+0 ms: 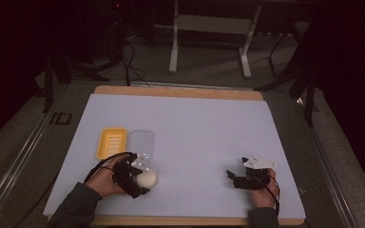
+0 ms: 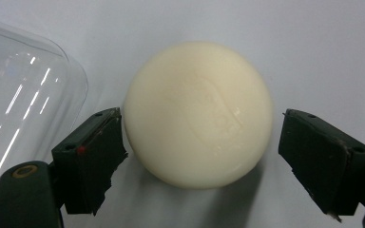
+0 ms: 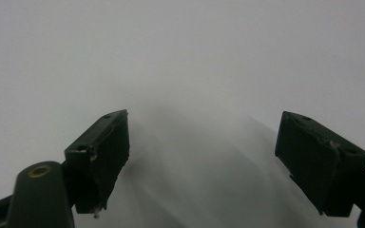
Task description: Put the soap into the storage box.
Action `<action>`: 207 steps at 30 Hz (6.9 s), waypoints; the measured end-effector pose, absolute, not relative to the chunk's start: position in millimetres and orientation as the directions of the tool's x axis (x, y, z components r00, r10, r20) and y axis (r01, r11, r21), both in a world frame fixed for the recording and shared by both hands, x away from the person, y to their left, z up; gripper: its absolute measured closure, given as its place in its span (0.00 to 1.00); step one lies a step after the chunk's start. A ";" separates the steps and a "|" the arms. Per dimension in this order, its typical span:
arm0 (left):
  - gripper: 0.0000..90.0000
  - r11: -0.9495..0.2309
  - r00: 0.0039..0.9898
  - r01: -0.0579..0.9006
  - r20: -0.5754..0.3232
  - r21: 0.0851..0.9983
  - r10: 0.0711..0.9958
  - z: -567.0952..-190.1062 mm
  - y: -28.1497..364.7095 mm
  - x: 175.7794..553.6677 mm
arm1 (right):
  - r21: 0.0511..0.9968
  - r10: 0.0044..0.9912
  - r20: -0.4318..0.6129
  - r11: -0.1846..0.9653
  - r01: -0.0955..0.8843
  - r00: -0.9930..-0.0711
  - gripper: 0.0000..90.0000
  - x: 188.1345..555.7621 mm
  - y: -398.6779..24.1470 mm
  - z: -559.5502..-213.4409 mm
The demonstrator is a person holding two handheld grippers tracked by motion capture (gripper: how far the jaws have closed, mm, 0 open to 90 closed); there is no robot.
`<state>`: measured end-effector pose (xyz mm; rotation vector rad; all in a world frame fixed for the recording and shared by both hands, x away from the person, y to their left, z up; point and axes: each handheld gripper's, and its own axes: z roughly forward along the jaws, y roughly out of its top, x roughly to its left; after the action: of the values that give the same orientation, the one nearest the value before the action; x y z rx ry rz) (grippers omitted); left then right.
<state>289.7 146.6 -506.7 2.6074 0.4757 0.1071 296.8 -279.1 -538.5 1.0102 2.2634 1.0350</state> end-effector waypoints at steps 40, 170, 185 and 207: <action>0.27 -0.926 0.965 0.237 0.036 0.293 0.259 -507.6 118.7 302.5 | 0.779 0.770 -0.096 0.453 0.434 -0.630 0.21 296.9 -278.9 -538.4; 0.28 -0.767 0.766 0.615 0.089 0.185 0.636 -460.0 192.5 382.4 | 0.772 0.766 -0.112 0.468 0.430 -0.633 0.21 296.3 -276.9 -538.8; 0.28 -0.684 0.681 0.703 0.092 0.193 0.726 -460.3 208.1 391.0 | 0.772 0.766 -0.112 0.469 0.429 -0.633 0.21 296.3 -276.9 -538.9; 0.28 -0.617 0.609 0.760 0.105 0.205 0.786 -465.3 218.5 404.8 | 0.773 0.766 -0.112 0.467 0.429 -0.633 0.21 296.2 -276.9 -538.8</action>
<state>404.8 218.5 -465.3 2.6909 1.3003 0.2792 296.2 -276.9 -538.8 0.9962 2.2713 1.0122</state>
